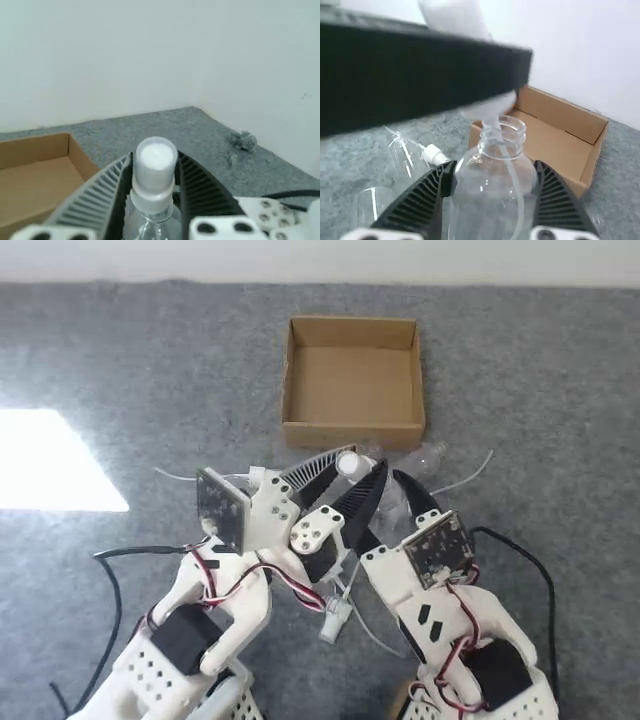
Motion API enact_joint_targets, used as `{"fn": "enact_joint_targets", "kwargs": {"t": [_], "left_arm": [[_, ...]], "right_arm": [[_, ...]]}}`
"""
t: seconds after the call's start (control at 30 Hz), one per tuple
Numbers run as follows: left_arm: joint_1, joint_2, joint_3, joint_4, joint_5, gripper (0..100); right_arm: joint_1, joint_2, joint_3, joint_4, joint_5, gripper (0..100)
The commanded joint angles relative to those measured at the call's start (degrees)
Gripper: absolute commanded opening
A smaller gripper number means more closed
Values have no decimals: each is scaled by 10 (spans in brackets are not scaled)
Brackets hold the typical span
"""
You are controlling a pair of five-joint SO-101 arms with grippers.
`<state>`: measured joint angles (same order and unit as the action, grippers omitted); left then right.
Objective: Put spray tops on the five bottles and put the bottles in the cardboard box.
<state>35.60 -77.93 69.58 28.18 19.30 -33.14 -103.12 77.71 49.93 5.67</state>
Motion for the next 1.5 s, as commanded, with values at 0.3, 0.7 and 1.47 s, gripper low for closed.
{"fn": "enact_joint_targets", "kwargs": {"t": [0.3,0.7,1.47], "left_arm": [[8,7,-45,95,-46,167],[5,7,-87,172,-45,236],[-63,6,-143,257,-48,295]], "right_arm": [[-54,-10,-47,35,115,151],[-49,-10,-48,35,122,151],[11,-10,-46,28,84,149]]}}
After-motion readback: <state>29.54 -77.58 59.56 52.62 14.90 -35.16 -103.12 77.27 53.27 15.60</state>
